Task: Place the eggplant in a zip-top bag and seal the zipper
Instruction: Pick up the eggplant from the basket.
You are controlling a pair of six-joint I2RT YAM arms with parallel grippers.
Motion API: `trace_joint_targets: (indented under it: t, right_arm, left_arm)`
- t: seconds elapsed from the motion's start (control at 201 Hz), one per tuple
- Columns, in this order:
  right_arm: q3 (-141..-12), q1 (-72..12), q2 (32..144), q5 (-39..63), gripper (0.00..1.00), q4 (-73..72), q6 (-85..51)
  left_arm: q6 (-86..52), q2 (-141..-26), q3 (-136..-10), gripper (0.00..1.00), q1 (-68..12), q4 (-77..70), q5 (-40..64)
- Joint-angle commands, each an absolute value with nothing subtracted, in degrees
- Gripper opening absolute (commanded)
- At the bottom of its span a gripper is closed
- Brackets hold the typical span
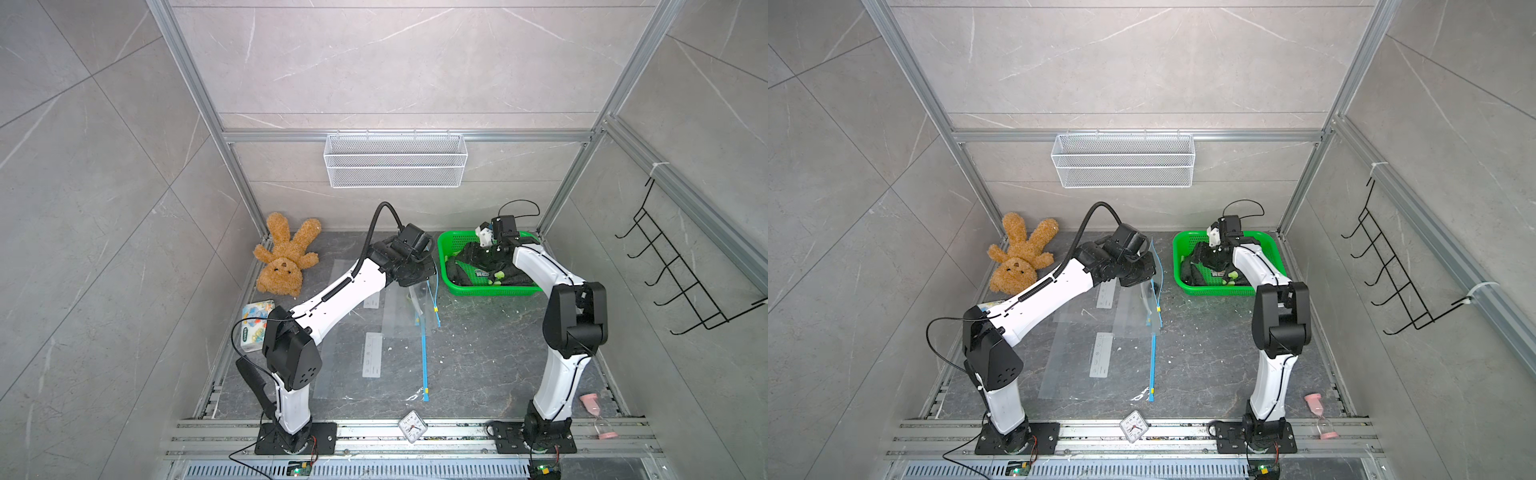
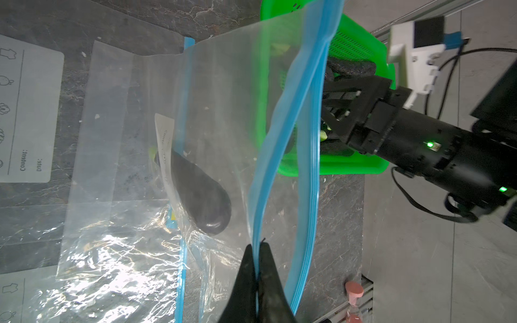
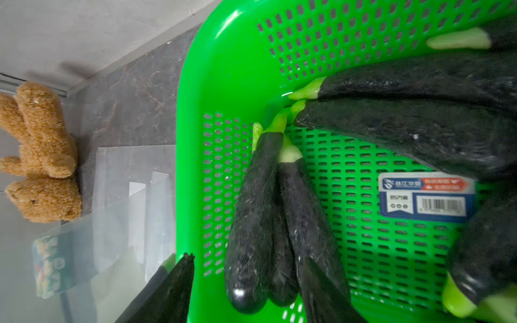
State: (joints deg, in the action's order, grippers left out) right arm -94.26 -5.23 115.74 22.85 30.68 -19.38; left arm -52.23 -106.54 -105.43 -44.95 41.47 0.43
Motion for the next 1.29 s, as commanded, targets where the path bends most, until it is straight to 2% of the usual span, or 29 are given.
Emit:
trace_joint_targets:
  t: [0.0,0.314,0.712,0.811,0.995,1.289]
  right_arm:
    - [-98.5,-5.8,119.0,21.9,0.63,32.3,-21.4]
    - [-108.4,-8.7,128.0,19.9,0.61,37.2,-22.4]
    - [-110.1,-10.2,133.0,13.9,0.56,39.7,-23.1]
    - [-109.1,-10.2,132.9,13.6,0.49,39.1,-23.1]
    - [-107.8,-10.2,130.9,13.7,0.22,37.8,-22.9]
    - [-107.2,-10.2,123.6,13.0,0.14,38.0,-21.1]
  left_arm:
    - [-50.9,-107.4,-107.4,0.0,-44.5,40.4,1.4]
    - [-50.7,-106.6,-107.0,0.0,-44.5,40.3,1.4]
    - [-50.1,-106.3,-106.3,0.0,-44.5,39.9,2.1]
    - [-49.8,-106.4,-106.6,0.0,-44.5,39.9,2.6]
    - [-48.9,-106.6,-106.7,0.0,-44.5,40.1,3.5]
    - [-48.0,-106.3,-106.4,0.0,-44.3,39.9,4.8]
